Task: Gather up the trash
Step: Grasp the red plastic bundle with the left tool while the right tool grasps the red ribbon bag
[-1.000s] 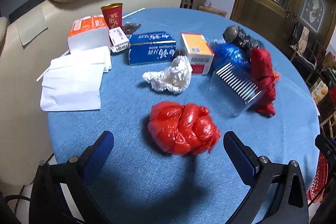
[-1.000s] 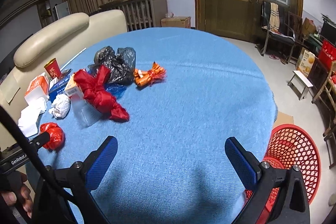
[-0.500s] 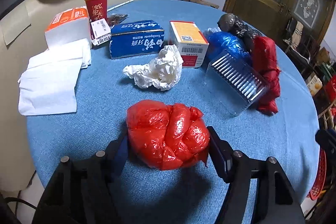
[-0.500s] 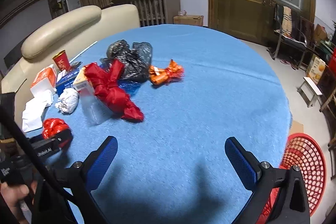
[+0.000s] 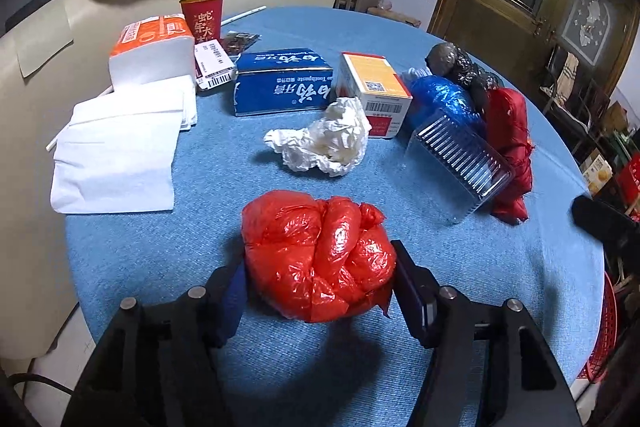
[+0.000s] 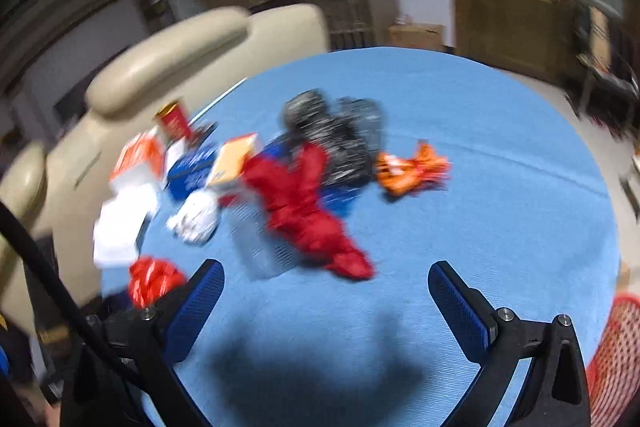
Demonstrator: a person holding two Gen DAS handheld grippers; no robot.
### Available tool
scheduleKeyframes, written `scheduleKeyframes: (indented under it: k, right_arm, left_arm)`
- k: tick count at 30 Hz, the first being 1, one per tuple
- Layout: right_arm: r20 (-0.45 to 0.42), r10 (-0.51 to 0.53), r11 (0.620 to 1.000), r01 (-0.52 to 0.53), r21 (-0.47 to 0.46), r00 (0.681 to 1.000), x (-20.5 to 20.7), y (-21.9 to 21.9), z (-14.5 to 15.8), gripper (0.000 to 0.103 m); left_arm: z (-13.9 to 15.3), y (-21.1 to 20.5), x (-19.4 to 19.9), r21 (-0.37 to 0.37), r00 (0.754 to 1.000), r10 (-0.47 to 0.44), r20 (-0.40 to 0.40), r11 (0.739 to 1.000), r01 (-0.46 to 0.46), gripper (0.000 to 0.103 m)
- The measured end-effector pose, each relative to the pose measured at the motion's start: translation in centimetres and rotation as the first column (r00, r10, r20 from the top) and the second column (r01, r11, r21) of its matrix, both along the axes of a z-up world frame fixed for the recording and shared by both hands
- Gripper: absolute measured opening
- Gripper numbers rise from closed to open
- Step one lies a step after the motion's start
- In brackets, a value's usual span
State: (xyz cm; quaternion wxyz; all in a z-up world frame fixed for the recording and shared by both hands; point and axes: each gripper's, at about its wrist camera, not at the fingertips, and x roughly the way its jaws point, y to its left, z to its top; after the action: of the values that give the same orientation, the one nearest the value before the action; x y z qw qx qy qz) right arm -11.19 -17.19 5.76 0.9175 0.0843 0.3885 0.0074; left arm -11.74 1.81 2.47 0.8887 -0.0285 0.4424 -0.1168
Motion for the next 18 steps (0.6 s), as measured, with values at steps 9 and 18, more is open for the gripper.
scheduleKeyframes:
  k: [9, 18]
  right_arm:
    - [-0.023, -0.067, 0.985, 0.070, 0.156, 0.997, 2.0, -2.9, -0.3, 0.103]
    - [-0.053, -0.013, 0.993, 0.019, 0.115, 0.999, 7.1, -0.6, -0.5, 0.068]
  left_arm:
    - [-0.7, 0.3, 0.3, -0.011, 1.000, 0.004, -0.015, 1.000, -0.004, 0.067]
    - [-0.1, 0.5, 0.1, -0.010, 1.000, 0.004, 0.002, 1.000, -0.004, 0.067]
